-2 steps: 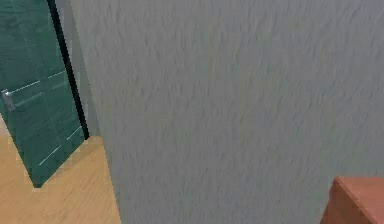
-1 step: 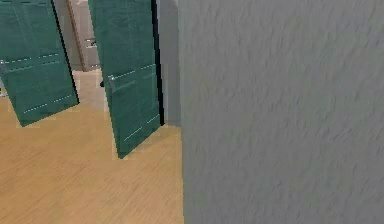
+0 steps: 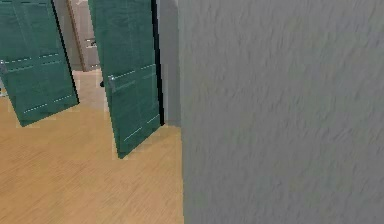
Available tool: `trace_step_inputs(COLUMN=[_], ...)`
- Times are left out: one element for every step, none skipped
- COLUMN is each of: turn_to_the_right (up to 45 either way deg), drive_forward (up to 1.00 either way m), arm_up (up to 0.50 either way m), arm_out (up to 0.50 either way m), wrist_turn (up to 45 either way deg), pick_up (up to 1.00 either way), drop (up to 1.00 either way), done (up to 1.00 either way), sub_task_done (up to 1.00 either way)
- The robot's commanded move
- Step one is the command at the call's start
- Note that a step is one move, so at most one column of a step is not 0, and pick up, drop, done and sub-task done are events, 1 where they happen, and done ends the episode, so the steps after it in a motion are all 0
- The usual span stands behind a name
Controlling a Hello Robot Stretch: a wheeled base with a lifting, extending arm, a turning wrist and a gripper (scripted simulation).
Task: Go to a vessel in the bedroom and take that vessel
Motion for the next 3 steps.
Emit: trace_step_inputs(turn_to_the_right=[0.0,0.0,0.0], drive_forward=[0.00,0.00,0.00], arm_up=[0.38,0.00,0.00], arm_out=[0.00,0.50,0.00], wrist_turn=[0.0,0.0,45.0], pick_up=[0.00,0.00,0.00], drop=[0.00,0.00,0.00], done=[0.00,0.00,0.00], sub_task_done=[0.00,0.00,0.00])
